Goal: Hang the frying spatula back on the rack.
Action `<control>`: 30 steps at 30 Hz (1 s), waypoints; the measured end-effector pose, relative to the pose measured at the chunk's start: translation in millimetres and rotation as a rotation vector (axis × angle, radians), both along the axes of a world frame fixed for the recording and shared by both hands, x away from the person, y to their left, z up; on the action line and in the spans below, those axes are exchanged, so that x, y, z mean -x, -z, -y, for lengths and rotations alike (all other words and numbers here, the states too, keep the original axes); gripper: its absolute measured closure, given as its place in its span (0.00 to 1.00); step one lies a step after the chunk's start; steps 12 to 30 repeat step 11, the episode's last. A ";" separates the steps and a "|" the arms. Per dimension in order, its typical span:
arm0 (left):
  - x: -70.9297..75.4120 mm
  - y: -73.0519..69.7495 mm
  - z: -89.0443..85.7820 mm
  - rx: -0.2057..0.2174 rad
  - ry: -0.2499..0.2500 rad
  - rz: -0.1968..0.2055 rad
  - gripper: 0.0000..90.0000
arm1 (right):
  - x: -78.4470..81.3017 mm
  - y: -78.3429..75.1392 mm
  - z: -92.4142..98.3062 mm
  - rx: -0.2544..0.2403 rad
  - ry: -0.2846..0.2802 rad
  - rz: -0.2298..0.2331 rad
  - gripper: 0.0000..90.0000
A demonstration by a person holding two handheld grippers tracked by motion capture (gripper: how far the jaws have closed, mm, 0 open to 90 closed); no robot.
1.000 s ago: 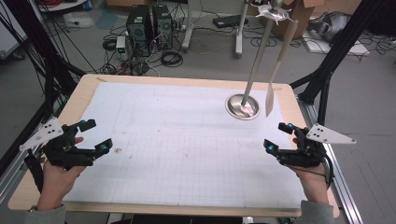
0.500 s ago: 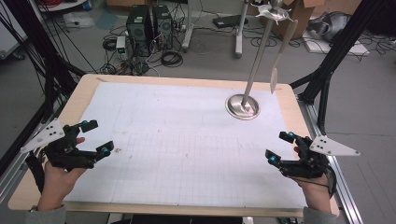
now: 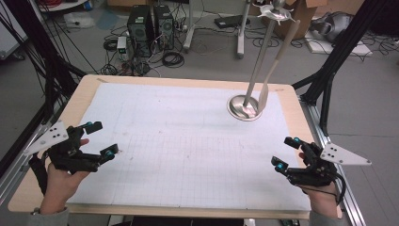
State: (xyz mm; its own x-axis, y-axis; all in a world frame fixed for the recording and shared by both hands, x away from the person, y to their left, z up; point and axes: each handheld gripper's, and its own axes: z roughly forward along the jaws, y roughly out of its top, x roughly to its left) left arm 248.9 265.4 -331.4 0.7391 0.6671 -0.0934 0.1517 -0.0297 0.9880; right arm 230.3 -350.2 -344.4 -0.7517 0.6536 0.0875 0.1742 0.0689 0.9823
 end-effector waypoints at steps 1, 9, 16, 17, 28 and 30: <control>0.2 -0.1 -0.7 -0.002 -0.002 -0.001 0.02 | 0.0 0.2 -2.0 0.003 0.003 -0.011 0.15; 1.0 0.9 -2.4 -0.001 -0.002 -0.008 0.02 | -0.4 -1.3 -5.4 0.010 -0.010 0.000 0.15; 1.3 1.3 -0.2 -0.006 0.003 -0.008 0.02 | 0.1 -1.6 -4.5 0.009 -0.009 0.006 0.15; 1.3 1.3 -0.2 -0.006 0.003 -0.008 0.02 | 0.1 -1.6 -4.5 0.009 -0.009 0.006 0.15; 1.3 1.3 -0.2 -0.006 0.003 -0.008 0.02 | 0.1 -1.6 -4.5 0.009 -0.009 0.006 0.15; 1.3 1.3 -0.2 -0.006 0.003 -0.008 0.02 | 0.1 -1.6 -4.5 0.009 -0.009 0.006 0.15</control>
